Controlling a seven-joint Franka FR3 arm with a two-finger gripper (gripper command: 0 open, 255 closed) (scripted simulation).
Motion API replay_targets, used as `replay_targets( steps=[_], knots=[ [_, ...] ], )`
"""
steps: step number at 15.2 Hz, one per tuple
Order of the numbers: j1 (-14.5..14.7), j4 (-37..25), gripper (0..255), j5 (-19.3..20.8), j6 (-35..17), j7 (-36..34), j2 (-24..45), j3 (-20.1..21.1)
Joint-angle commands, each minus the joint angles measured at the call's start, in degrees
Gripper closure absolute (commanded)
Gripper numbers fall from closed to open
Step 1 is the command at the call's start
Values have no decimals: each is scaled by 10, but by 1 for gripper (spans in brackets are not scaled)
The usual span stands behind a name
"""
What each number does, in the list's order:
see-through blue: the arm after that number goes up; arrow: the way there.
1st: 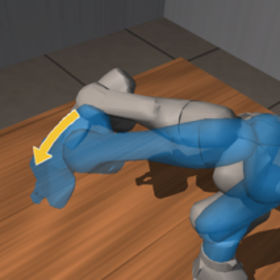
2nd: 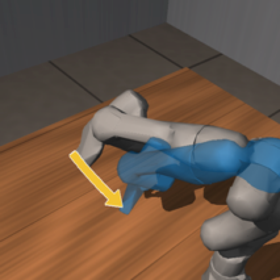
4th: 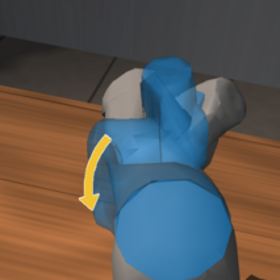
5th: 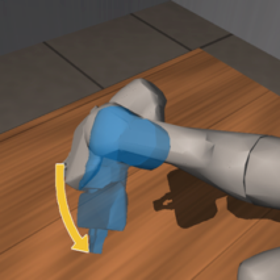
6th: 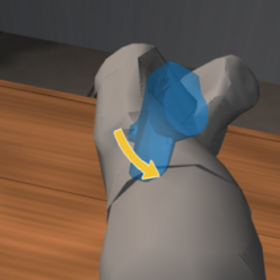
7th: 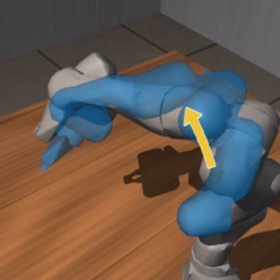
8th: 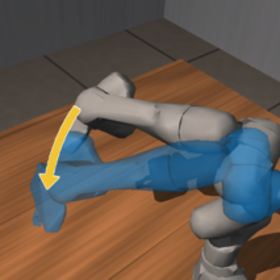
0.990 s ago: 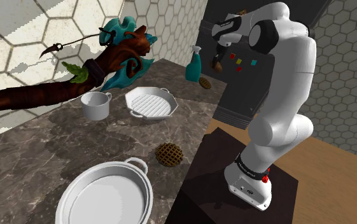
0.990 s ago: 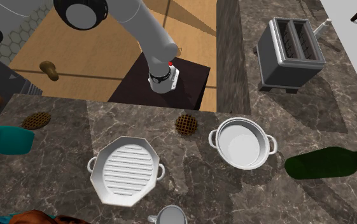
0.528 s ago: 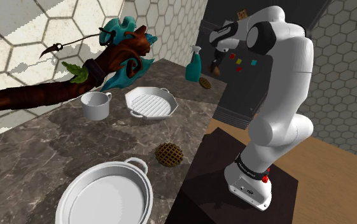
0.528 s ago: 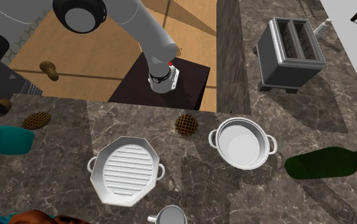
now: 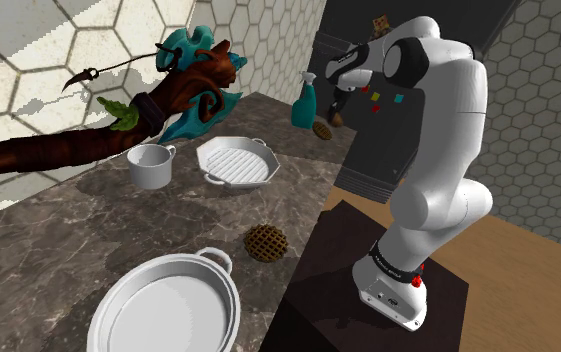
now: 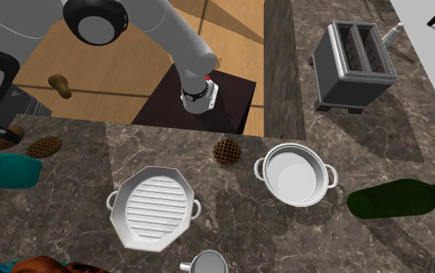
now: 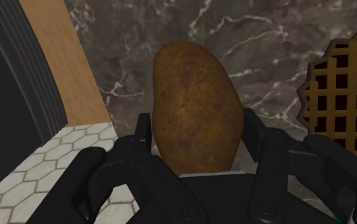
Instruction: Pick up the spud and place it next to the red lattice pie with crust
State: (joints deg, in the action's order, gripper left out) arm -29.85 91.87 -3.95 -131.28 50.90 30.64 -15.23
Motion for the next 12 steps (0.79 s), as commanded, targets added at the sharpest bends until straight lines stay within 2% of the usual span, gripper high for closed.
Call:
replay_targets(
  steps=[1, 7, 8, 12],
  knots=[
    [-1, 1, 255, -1, -5, 0, 3, 1],
    [-1, 1, 255, -1, -5, 0, 3, 1],
    [-1, 1, 0, -1, -5, 0, 4, 1],
    [-1, 1, 0, -1, -4, 0, 3, 1]
  ],
)
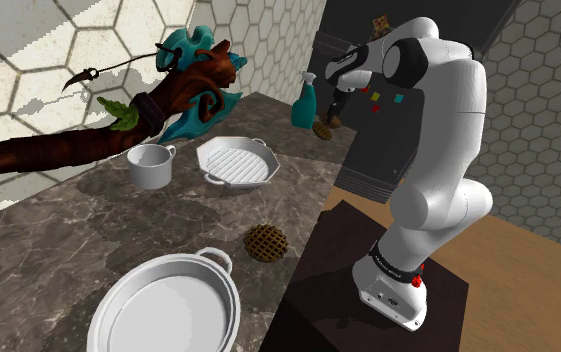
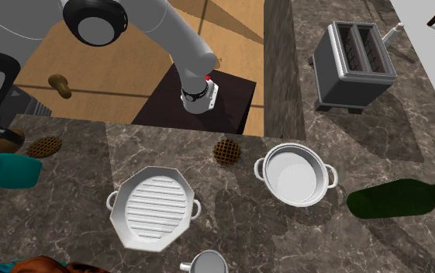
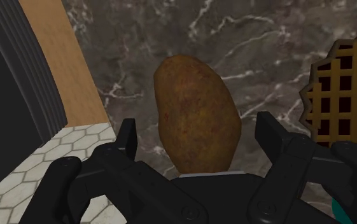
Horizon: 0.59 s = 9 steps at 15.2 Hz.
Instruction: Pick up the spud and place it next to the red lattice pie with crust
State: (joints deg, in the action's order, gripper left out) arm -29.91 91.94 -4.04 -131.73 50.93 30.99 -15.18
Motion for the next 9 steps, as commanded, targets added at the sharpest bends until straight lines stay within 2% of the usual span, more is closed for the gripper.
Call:
replay_targets(
  steps=[1, 5, 9],
  knots=[
    [0, 0, 0, 0, 0, 0, 0, 0],
    [10, -5, 0, 12, 49, -7, -45, -6],
    [10, -5, 0, 12, 49, -7, -45, -6]
  ],
)
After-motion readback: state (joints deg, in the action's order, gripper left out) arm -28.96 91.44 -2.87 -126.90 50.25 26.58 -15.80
